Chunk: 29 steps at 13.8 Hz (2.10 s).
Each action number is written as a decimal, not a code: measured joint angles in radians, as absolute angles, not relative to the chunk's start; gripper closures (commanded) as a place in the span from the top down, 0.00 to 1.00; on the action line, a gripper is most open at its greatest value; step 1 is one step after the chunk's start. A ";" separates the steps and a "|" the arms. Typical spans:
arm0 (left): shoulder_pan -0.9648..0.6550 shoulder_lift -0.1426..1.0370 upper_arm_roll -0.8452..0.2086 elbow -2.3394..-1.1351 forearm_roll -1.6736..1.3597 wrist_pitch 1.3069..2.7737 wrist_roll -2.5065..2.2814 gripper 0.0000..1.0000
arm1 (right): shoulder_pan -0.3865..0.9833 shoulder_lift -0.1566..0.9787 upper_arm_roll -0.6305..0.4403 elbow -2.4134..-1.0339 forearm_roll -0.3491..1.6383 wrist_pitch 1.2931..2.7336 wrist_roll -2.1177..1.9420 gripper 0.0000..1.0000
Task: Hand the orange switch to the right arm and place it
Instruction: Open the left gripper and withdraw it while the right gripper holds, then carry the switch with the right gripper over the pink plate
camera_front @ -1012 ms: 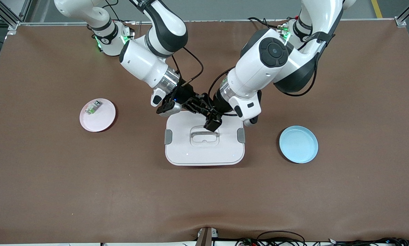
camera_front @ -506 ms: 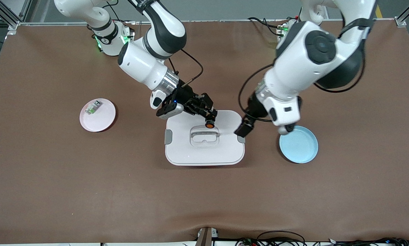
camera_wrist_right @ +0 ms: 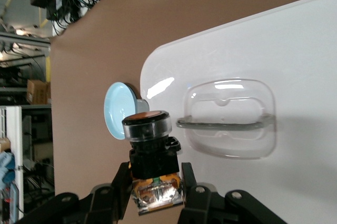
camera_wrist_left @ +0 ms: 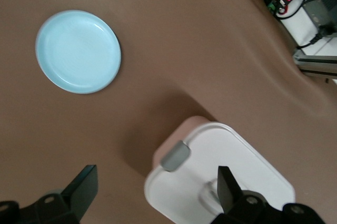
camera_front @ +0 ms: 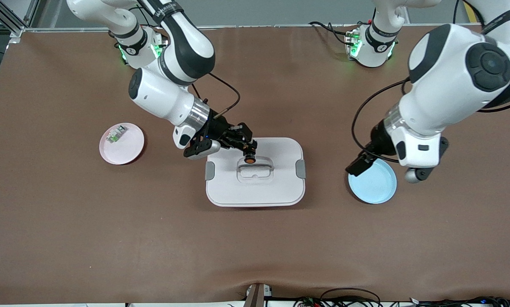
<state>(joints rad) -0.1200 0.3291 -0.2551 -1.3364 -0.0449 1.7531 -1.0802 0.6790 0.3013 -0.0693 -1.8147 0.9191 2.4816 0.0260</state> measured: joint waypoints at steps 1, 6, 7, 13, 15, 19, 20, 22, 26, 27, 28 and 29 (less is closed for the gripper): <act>-0.101 0.322 -0.255 -1.336 -0.027 1.726 -1.025 1.00 | 0.669 0.290 -0.080 -1.814 0.878 2.432 0.026 0.00; 0.021 0.291 -0.253 -1.337 -0.008 1.652 -0.728 1.00 | 0.650 0.231 -0.161 -1.803 0.595 2.177 0.025 0.00; 0.045 0.286 -0.253 -1.336 -0.008 1.648 -0.668 1.00 | 0.649 0.222 -0.171 -1.792 0.515 2.119 0.025 0.00; 0.115 0.248 -0.253 -1.337 0.093 1.645 -0.425 1.00 | 0.640 0.194 -0.235 -1.735 0.295 1.857 -0.118 0.00; 0.116 0.237 -0.254 -1.337 0.106 1.643 -0.390 1.00 | 0.630 0.191 -0.241 -1.735 0.262 1.824 -0.192 0.00; 0.139 0.230 -0.257 -1.337 0.108 1.629 -0.364 1.00 | 0.578 0.176 -0.244 -1.737 0.213 1.761 -0.418 0.00; 0.137 0.222 -0.257 -1.338 0.108 1.625 -0.346 1.00 | 0.564 0.165 -0.244 -1.741 0.193 1.749 -0.461 0.00; 0.104 0.190 -0.232 -1.361 0.108 1.614 -0.315 1.00 | 0.543 0.139 -0.245 -1.766 0.163 1.741 -0.529 0.00; -0.021 0.073 -0.076 -1.476 0.060 1.606 -0.213 1.00 | 0.517 0.073 -0.246 -1.871 0.112 1.787 -0.639 0.00; -0.034 0.046 -0.053 -1.500 0.054 1.606 -0.192 1.00 | 0.508 0.054 -0.246 -1.910 0.109 1.820 -0.674 0.00; -0.044 0.023 -0.037 -1.519 0.052 1.604 -0.182 1.00 | 0.493 0.033 -0.246 -1.957 0.107 1.861 -0.718 0.00; -0.056 0.006 -0.022 -1.533 0.051 1.598 -0.178 1.00 | 0.474 0.013 -0.246 -2.008 0.105 1.904 -0.762 0.00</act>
<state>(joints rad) -0.0557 0.0058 -0.0223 -1.5331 0.0513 1.5977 -0.1777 0.4741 0.0128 -0.2464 -2.0081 0.1050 1.9043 -0.7621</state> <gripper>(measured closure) 0.000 0.568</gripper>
